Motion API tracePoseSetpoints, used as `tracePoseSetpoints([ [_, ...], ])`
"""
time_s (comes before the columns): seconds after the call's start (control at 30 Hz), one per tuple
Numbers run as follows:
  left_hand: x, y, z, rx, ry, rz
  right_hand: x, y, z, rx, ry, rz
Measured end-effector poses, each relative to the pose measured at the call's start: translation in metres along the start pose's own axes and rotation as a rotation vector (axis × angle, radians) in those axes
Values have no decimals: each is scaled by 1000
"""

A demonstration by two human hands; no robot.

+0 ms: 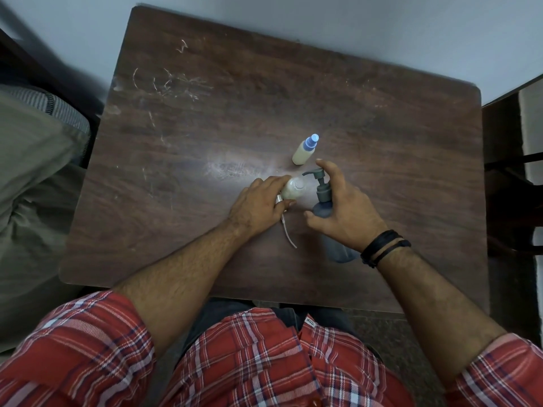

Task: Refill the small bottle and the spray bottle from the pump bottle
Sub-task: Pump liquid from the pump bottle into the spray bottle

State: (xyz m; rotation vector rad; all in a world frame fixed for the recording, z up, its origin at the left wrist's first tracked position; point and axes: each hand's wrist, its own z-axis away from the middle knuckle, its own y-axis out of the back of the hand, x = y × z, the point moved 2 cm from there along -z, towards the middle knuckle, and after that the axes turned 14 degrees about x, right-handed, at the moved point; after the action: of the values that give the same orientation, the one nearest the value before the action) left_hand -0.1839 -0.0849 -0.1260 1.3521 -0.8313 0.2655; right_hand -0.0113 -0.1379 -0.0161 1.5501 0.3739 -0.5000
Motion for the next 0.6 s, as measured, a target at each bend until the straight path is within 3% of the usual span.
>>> tracePoseSetpoints([
  [0.6, 5, 5, 0, -53, 23, 37, 28, 8, -19, 203, -61, -202],
])
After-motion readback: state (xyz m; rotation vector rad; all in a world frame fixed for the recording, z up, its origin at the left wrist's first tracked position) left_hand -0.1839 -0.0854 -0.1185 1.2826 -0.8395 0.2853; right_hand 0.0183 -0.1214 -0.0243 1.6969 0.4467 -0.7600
